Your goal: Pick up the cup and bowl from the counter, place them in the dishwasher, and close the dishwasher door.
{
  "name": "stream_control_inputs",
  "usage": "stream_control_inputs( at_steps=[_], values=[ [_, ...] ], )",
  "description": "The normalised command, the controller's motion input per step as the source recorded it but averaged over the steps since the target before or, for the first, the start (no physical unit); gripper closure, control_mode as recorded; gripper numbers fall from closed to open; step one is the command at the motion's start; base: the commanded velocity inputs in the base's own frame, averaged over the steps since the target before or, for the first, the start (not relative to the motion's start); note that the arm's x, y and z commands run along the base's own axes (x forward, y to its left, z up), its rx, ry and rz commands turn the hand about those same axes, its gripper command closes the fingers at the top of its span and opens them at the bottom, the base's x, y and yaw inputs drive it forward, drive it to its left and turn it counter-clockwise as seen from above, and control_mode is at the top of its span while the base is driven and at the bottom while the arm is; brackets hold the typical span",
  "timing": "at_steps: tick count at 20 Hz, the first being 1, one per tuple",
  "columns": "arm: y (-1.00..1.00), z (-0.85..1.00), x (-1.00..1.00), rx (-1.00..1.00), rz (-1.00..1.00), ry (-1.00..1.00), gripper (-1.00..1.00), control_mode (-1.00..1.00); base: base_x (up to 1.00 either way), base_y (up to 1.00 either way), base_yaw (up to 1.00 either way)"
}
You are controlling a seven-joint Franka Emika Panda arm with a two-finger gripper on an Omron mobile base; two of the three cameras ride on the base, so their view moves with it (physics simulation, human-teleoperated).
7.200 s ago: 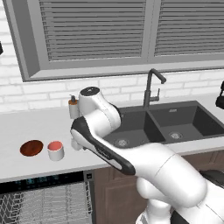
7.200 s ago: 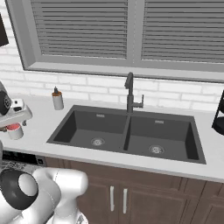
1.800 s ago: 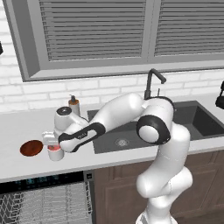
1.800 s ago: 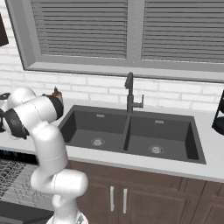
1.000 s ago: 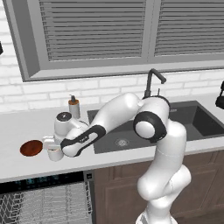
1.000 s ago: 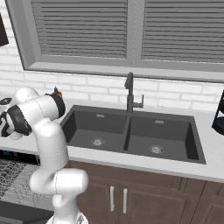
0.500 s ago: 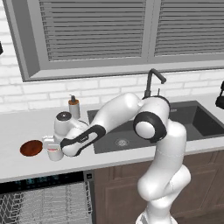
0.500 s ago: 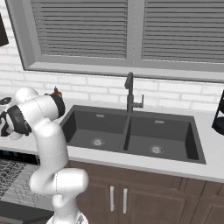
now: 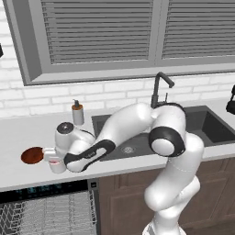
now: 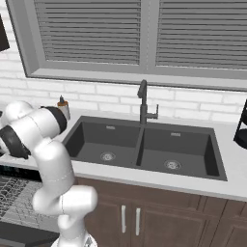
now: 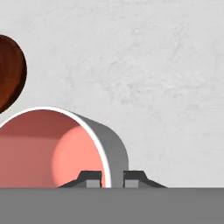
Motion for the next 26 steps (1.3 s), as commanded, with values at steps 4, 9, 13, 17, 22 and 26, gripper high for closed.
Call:
stream_control_inputs(
  at_steps=[4, 9, 13, 17, 22, 26],
  values=[
    [-0.28, 0.06, -1.0, 0.07, -0.08, -0.21, 1.0, -1.0, 0.0, 0.0, 0.0],
    [-0.27, 0.02, -1.0, 0.09, -0.1, -0.21, 1.0, -1.0, 0.0, 0.0, 0.0],
    [-0.06, 0.05, -1.0, 0.08, -0.09, -0.18, 1.0, -1.0, 0.0, 0.0, 0.0],
    [0.0, 0.14, -0.89, 0.08, -0.05, -0.15, 1.0, -1.0, 0.0, 0.0, 0.0],
    [0.12, 0.23, -0.5, 0.01, -0.01, -0.03, 1.0, -1.0, 0.0, 0.0, 0.0],
    [0.28, 0.46, -0.25, 0.0, 0.0, 0.16, 1.0, -1.0, 0.0, 0.0, 0.0]
  ],
)
